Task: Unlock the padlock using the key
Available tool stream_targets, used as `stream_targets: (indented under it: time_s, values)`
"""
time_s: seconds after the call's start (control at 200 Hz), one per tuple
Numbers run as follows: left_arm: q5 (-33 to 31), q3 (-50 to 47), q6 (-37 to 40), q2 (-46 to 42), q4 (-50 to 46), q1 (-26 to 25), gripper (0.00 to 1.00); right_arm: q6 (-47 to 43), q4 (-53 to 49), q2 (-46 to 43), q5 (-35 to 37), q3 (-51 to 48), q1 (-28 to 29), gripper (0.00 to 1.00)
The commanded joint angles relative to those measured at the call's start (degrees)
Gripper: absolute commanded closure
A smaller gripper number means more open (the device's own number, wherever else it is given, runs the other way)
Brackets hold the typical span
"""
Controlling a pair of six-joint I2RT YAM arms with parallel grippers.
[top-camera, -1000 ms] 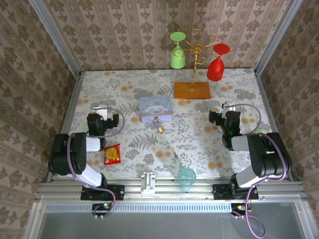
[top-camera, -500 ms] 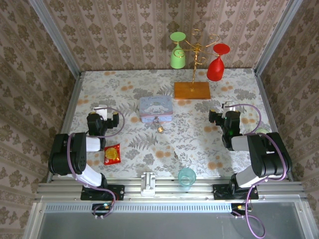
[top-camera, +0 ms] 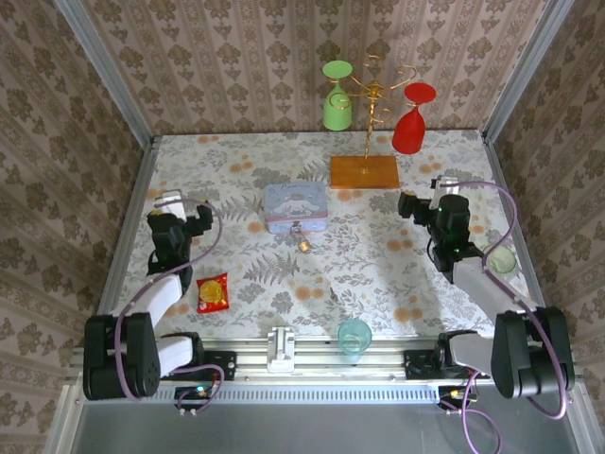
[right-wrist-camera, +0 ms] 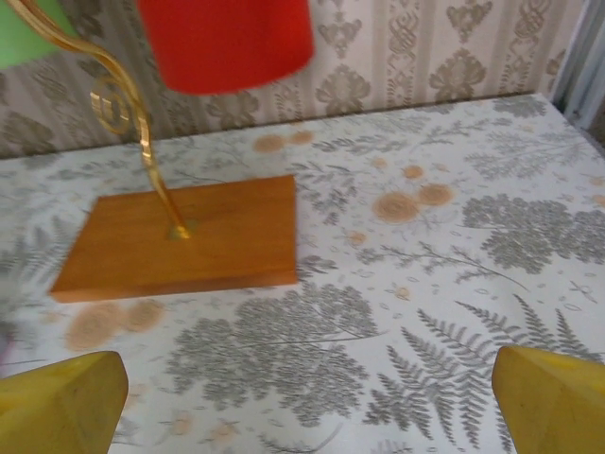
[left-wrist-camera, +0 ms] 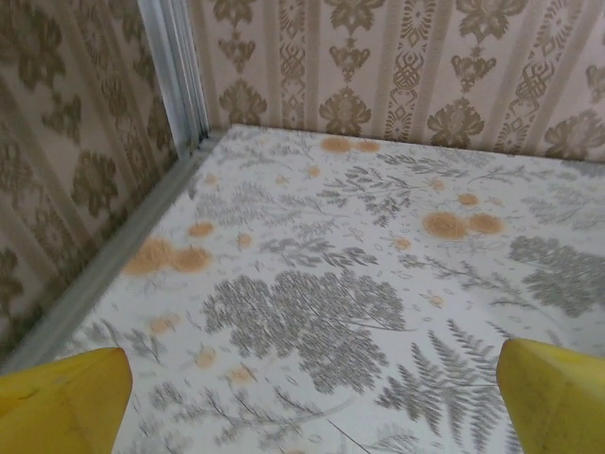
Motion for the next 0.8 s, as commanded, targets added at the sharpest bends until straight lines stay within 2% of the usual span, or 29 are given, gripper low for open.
stream_targets:
  time_s: [0.0, 0.045, 0.1, 0.22, 0.385, 0.465, 0.565, 0.725, 0.795]
  values:
    - [7.12, 2.97, -14.05, -4.2, -13.75, 0.05, 0.0, 4.72, -17.04, -1.79, -6.74, 4.53, 4.12, 0.0]
    - [11.98, 1.61, -16.31, -5.43, -12.1, -0.06, 0.0, 5.28, -21.77, -1.47, -7.46, 6.84, 7.0, 0.0]
    - [14.16, 0.35, -18.36, -7.03, -12.19, -1.27, 0.0, 5.42, -27.35, -0.84, -6.52, 9.2, 11.33, 0.0]
    - [20.63, 3.12, -20.73, -8.58, -23.55, -4.51, 0.0, 7.88, -37.0, 1.04, -5.21, 12.52, 19.57, 0.01]
    - [24.54, 3.59, -24.23, -8.12, -27.51, -15.87, 0.0, 12.24, -42.03, 6.01, -4.71, 13.4, 30.23, 0.06]
    - [23.37, 4.83, -24.11, -6.45, -29.42, -22.5, 0.0, 13.25, -43.44, 9.12, -4.78, 13.98, 34.46, 0.13]
    - [21.31, 5.52, -24.73, -5.34, -29.73, -29.42, 0.0, 15.14, -44.87, 12.27, -4.44, 15.01, 38.68, 0.3]
    - [20.62, 4.16, -29.21, -5.08, -26.75, -32.67, 0.0, 18.77, -42.71, 16.07, -6.02, 14.86, 43.29, 0.47]
    - [20.8, 2.95, -31.35, -5.16, -24.26, -33.4, 0.0, 20.33, -41.2, 16.94, -6.63, 14.25, 44.72, 0.5]
